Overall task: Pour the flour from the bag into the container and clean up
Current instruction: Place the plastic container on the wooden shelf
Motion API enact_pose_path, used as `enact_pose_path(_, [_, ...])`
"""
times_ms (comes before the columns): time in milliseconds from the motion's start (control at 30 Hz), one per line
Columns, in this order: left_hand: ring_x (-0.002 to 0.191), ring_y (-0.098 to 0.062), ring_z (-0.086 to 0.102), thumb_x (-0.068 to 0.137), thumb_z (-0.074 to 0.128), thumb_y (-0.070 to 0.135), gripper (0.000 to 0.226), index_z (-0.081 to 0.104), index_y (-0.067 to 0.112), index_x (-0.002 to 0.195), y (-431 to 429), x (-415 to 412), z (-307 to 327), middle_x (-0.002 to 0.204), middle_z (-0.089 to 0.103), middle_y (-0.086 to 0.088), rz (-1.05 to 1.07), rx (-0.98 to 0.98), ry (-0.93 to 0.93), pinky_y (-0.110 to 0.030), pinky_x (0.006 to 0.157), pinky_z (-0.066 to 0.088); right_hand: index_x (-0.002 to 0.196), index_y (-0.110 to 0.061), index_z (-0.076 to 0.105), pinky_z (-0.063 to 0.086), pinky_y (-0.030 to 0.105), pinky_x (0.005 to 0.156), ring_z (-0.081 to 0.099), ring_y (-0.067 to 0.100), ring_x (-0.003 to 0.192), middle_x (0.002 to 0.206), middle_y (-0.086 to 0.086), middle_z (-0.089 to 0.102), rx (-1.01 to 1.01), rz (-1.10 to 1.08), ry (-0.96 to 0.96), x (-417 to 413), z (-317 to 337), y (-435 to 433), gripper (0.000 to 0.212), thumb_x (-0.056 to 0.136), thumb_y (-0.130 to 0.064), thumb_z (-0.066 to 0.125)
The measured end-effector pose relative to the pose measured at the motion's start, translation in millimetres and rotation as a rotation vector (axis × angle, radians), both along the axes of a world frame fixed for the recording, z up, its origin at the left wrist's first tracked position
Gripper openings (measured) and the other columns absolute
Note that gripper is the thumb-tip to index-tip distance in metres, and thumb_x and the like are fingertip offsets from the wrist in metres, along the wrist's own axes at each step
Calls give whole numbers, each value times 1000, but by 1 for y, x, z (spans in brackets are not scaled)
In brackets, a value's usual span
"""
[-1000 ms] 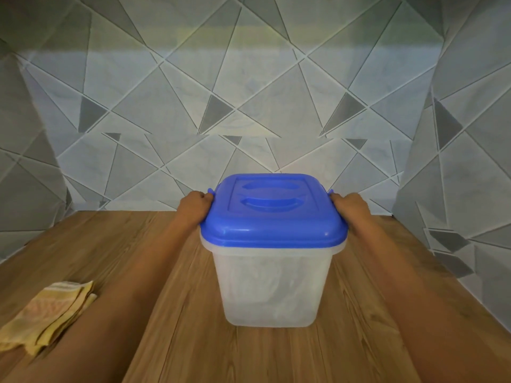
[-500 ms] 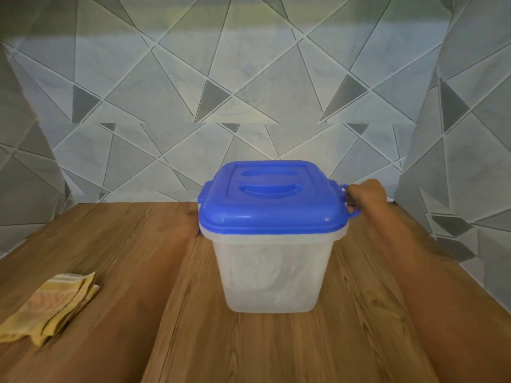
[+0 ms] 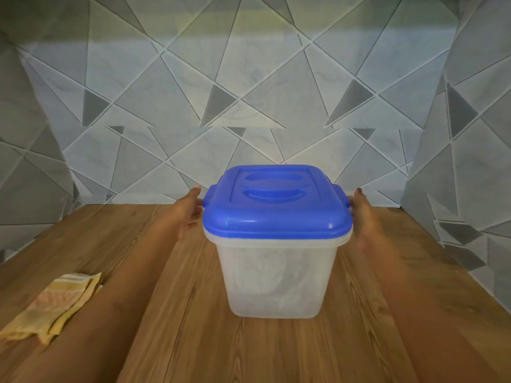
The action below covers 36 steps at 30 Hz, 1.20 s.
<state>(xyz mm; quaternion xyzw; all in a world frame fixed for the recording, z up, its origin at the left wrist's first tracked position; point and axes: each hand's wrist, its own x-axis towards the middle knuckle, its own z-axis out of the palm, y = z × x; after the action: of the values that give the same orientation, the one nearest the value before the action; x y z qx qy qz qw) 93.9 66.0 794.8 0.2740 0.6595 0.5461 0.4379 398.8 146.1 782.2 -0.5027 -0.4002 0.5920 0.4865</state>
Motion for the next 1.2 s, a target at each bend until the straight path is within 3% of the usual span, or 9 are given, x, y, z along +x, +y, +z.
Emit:
enact_pose_path(133, [63, -15, 71, 93, 45, 52, 42, 68, 17, 89, 5, 15, 1, 72, 75, -2, -111, 104, -100, -22, 57, 56, 100, -11, 61, 37, 43, 104, 54, 29, 99, 114, 11, 54, 33, 131, -143, -11, 21, 8, 44, 95, -48, 38])
enact_pose_path(267, [103, -27, 66, 71, 62, 66, 69, 65, 14, 118, 4, 14, -2, 108, 72, -11, -155, 173, -60, -40, 98, 50, 127, -6, 52, 35, 45, 109, 49, 35, 123, 137, 15, 50, 63, 128, -289, -15, 38, 8, 54, 96, -47, 34])
enact_pose_path(367, [112, -31, 62, 51, 69, 71, 93, 61, 13, 123, 8, 8, -2, 119, 67, -14, -180, 180, -52, -44, 106, 43, 92, -13, 61, 48, 36, 86, 62, 26, 89, 95, 8, 70, 67, 150, -194, -14, 40, 6, 46, 92, -53, 38])
enact_pose_path(433, [111, -33, 62, 48, 69, 69, 95, 61, 10, 121, 10, 10, 0, 120, 66, -17, -156, 184, -41, -46, 105, 44, 94, -11, 60, 49, 36, 85, 60, 24, 83, 83, 4, 66, 69, 150, -175, -14, 38, 8, 47, 94, -52, 36])
enact_pose_path(567, [104, -34, 64, 77, 58, 61, 69, 61, 6, 118, 14, 13, 10, 113, 67, -16, -57, 139, 85, -47, 101, 47, 106, -13, 56, 43, 44, 104, 57, 32, 111, 109, 11, 59, 120, 125, -216, -16, 47, 2, 46, 94, -52, 35])
enact_pose_path(700, [101, -31, 65, 77, 62, 55, 63, 61, 8, 118, 14, 15, 33, 114, 68, -14, -17, 281, 69, -45, 96, 51, 81, -17, 59, 45, 38, 90, 60, 31, 96, 97, 11, 63, 195, 145, -193, -17, 61, 1, 41, 93, -51, 38])
enact_pose_path(867, [76, -11, 72, 91, 58, 23, 20, 63, 12, 106, 12, 53, 94, 90, 75, 2, -212, 650, -121, -25, 62, 58, 107, -22, 60, 38, 42, 107, 57, 18, 110, 116, -5, 60, 335, 40, -148, 10, 76, -5, 41, 87, -54, 42])
enact_pose_path(1033, [69, 5, 66, 88, 62, 11, 16, 52, 23, 94, 18, 139, 136, 90, 66, 6, -239, 956, 71, -14, 61, 52, 138, -7, 39, 27, 22, 105, 36, 18, 134, 144, 5, 41, 461, -216, -351, 84, 67, -14, 42, 100, -25, 34])
enact_pose_path(1200, [69, -7, 55, 78, 62, 31, 28, 47, 32, 102, 34, 243, 123, 83, 57, 8, -304, 1089, 535, -21, 67, 45, 135, -11, 46, 35, 40, 110, 47, 25, 128, 138, 11, 49, 372, -392, -520, 170, 10, -24, 46, 93, -29, 53])
